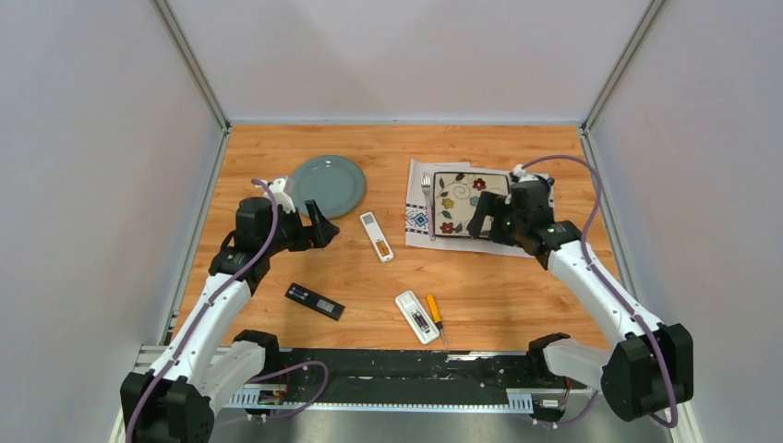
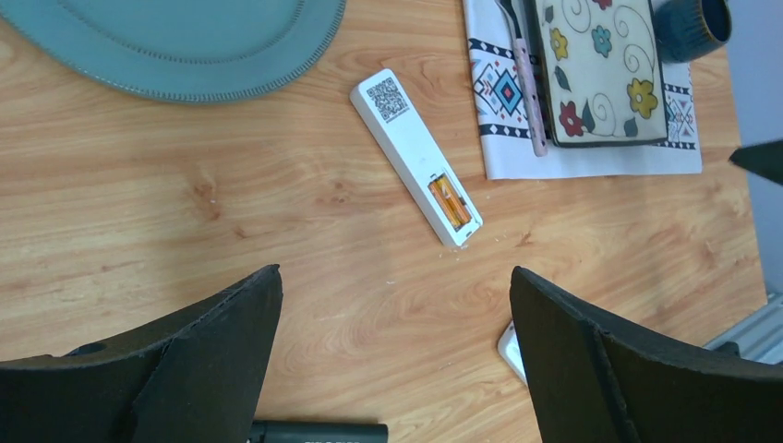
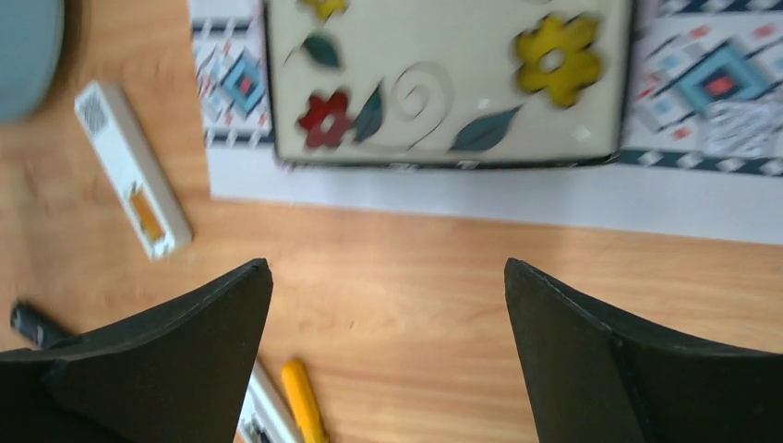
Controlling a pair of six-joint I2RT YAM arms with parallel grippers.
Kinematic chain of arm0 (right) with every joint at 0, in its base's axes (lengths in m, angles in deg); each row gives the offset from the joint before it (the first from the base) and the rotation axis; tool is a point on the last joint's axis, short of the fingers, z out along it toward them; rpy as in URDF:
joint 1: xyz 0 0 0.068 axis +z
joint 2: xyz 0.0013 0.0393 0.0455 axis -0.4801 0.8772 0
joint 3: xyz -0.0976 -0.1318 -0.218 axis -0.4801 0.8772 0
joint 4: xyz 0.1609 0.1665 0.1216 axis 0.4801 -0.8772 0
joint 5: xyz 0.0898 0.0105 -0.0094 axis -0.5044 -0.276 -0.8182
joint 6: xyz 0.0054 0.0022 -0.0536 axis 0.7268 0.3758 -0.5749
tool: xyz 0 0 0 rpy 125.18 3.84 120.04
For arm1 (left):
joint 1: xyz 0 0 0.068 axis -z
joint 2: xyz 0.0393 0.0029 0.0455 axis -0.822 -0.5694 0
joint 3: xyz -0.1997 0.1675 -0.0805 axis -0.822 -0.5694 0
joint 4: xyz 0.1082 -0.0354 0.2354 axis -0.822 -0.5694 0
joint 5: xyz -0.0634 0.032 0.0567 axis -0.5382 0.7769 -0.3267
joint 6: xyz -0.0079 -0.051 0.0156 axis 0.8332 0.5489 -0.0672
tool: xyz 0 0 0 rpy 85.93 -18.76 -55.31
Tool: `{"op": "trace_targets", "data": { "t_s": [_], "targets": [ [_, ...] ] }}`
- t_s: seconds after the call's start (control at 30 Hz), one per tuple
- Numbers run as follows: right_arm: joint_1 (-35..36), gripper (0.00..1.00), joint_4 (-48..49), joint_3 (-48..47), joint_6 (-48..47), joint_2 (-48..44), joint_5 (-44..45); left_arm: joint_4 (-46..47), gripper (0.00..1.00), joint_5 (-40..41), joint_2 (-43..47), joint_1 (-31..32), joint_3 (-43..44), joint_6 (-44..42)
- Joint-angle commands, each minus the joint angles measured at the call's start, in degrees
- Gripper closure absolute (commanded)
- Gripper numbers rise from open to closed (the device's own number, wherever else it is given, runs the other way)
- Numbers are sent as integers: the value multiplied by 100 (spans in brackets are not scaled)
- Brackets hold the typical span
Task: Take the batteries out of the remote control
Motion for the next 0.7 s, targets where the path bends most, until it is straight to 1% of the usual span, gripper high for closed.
{"op": "trace_targets", "data": {
  "t_s": [0.0,0.07,0.1,0.17,0.27,0.33,0.37,0.43,0.5,0.53,0.63,0.67],
  "targets": [
    [1295,0,-948,-246,-95,-186,73,-174,0,-255,-114,-27,170,105],
    [1737,0,-1308,-290,10,-72,441,-288,0,-263,-210,-27,196,18],
    [2087,0,-1380,-247,19,-37,416,-315,0,-263,-237,-27,214,8],
    [2414,0,-1538,-168,133,94,486,-420,0,-333,-351,-27,249,-79],
    [3107,0,-1469,34,256,287,425,-456,0,-535,-491,-27,249,-158],
    [3346,0,-1390,105,361,393,363,-456,0,-650,-536,-27,223,-185],
    [3539,3,-1276,123,397,542,363,-421,0,-711,-536,-27,197,-203],
    [3689,5,-1127,140,529,727,381,-455,0,-799,-536,-27,196,-229],
    [3839,12,-1021,140,573,1061,381,-491,0,-931,-536,-27,240,-255],
    [3866,13,-916,132,573,1175,381,-508,0,-949,-518,-27,258,-273],
    [3945,23,-757,53,555,1650,398,-605,0,-975,-457,-27,311,-325],
    [3954,30,-713,18,555,1773,407,-640,0,-975,-448,-27,337,-343]
  ]
}}
